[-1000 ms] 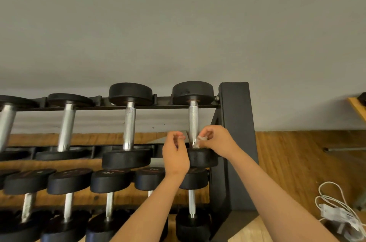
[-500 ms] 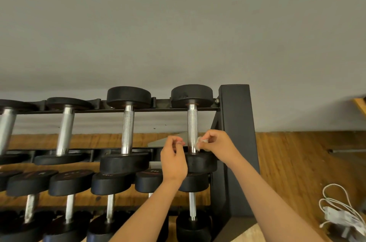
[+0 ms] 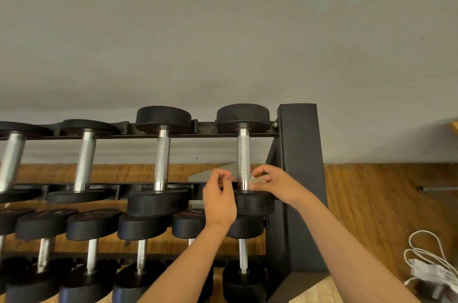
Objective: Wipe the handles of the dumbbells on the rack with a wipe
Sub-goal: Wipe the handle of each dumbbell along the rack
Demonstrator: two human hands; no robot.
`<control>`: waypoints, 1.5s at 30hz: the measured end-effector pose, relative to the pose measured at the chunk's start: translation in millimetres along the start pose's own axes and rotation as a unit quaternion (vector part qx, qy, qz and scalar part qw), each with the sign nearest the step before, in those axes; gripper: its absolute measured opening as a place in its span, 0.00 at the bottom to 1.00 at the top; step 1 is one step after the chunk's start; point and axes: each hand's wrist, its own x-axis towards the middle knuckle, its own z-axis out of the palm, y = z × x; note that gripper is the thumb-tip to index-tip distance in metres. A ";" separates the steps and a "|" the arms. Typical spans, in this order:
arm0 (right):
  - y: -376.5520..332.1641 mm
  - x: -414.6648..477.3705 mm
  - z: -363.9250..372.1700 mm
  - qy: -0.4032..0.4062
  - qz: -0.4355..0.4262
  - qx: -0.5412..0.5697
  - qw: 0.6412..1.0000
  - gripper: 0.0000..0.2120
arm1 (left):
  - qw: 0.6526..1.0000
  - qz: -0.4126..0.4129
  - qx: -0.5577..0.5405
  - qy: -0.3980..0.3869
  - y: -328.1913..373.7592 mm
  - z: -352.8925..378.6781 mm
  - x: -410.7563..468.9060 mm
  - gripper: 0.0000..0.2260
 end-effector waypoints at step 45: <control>-9.4 2.8 -24.0 -0.079 0.040 0.072 0.993 0.13 | 1.000 0.000 0.009 -0.015 0.2 -1.1 0.5 0.09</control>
